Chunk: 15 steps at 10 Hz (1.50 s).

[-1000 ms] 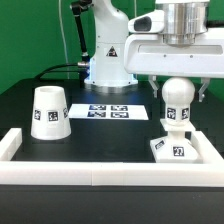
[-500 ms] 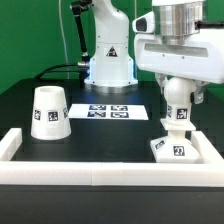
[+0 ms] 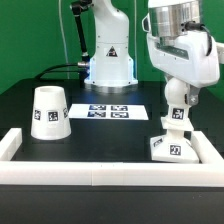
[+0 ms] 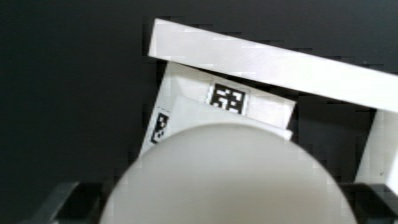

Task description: Assemble lamp

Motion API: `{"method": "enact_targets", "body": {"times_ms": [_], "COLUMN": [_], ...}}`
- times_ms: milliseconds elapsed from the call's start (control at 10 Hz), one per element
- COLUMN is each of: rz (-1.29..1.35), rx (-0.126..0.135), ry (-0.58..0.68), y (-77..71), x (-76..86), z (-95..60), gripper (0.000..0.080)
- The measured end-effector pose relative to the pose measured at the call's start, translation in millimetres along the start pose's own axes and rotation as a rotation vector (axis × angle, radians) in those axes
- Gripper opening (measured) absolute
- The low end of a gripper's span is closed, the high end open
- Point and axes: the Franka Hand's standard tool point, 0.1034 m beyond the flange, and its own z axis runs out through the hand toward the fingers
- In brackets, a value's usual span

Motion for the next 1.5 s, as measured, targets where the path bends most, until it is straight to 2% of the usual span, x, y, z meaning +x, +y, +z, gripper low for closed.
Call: {"method": "enact_targets", "body": {"times_ms": [300,400,500,600,800,900,1000,1300,1500], "rz": [0.109,0.109,0.098,0.091,0.064,-0.026,-0.103,-0.311,-0.312], "rx": [0.004,0.003,0.002,0.001,-0.003,-0.022,-0.027,-0.073,-0.075], "ry": [-0.001,-0.001,-0.001,-0.001,0.001,0.007,0.018,0.089,0.085], "y": [-1.0,-0.8,-0.6,-0.5,0.3,4.4,9.8,44.0,47.8], "x": [-1.3,-1.8,-2.4,-2.9,-4.6,-10.1,-18.1,-43.7,-45.7], "z": [-1.0,-0.5,0.0,0.3,0.5,-1.8,-4.8,-8.5,-6.2], "gripper": [0.0578,0.0639,0.0639,0.0687,0.0696,0.0696,0.0698,0.0698,0.0698]}}
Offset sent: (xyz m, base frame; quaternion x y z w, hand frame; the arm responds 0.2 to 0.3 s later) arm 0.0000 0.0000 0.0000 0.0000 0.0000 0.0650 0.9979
